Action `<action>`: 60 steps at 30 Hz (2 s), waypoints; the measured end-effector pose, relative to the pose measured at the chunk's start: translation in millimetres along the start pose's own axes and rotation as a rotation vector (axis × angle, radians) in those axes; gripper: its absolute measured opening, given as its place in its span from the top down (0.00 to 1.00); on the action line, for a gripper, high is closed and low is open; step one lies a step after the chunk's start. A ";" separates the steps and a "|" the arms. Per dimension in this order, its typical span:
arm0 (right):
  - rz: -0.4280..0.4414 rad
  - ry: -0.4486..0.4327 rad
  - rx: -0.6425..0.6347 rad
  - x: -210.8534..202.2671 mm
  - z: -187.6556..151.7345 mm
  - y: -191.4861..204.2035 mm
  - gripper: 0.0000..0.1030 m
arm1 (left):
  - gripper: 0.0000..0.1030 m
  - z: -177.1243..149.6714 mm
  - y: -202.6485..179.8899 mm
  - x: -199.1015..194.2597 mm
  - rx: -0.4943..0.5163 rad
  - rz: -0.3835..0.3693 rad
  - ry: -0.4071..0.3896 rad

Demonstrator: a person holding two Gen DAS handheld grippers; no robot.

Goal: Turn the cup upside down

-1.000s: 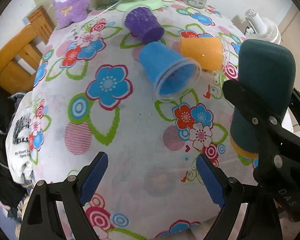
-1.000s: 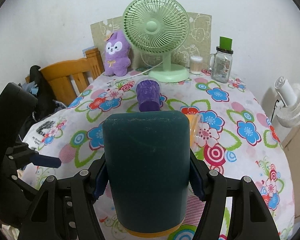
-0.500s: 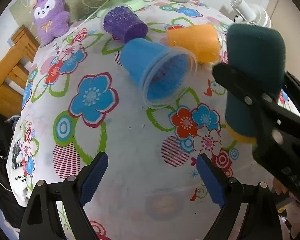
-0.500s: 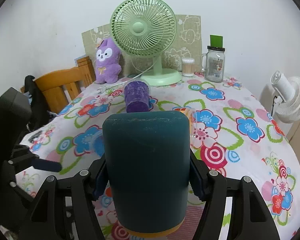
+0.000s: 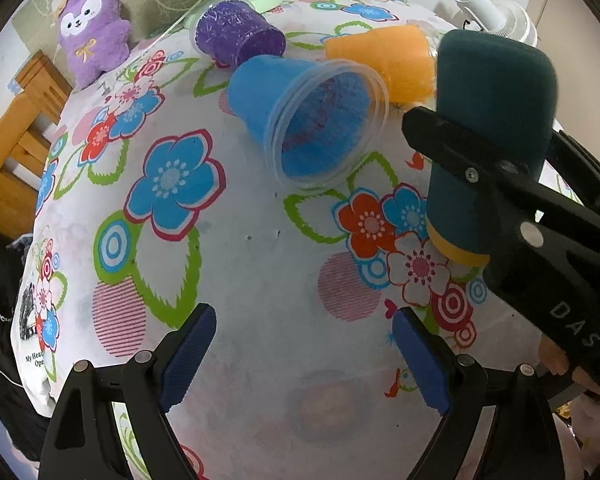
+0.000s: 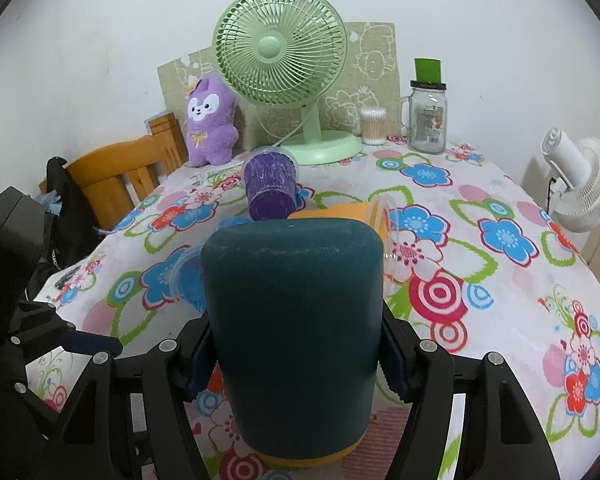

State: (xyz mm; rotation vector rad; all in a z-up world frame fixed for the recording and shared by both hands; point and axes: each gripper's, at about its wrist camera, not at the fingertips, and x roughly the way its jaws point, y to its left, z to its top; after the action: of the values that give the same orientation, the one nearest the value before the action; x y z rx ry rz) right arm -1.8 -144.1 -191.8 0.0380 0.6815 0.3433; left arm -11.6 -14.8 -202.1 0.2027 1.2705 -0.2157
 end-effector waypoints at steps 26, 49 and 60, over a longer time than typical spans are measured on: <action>-0.068 0.237 0.020 -53.4 31.1 9.7 0.04 | 0.11 -10.9 3.2 -46.9 -0.118 -0.012 0.025; -0.127 0.287 -0.002 -135.5 101.3 -16.4 0.04 | 0.05 12.9 -0.4 -160.6 -0.395 0.049 -0.179; -0.161 0.302 0.045 -148.7 103.0 -20.6 0.04 | 0.04 8.6 -8.8 -175.1 -0.429 0.039 -0.213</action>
State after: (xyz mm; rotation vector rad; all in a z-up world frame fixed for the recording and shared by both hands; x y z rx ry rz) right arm -38.9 -203.7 -23.8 -0.0265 0.9849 0.1789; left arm -55.3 -17.2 -32.1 -0.1607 1.0712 0.0711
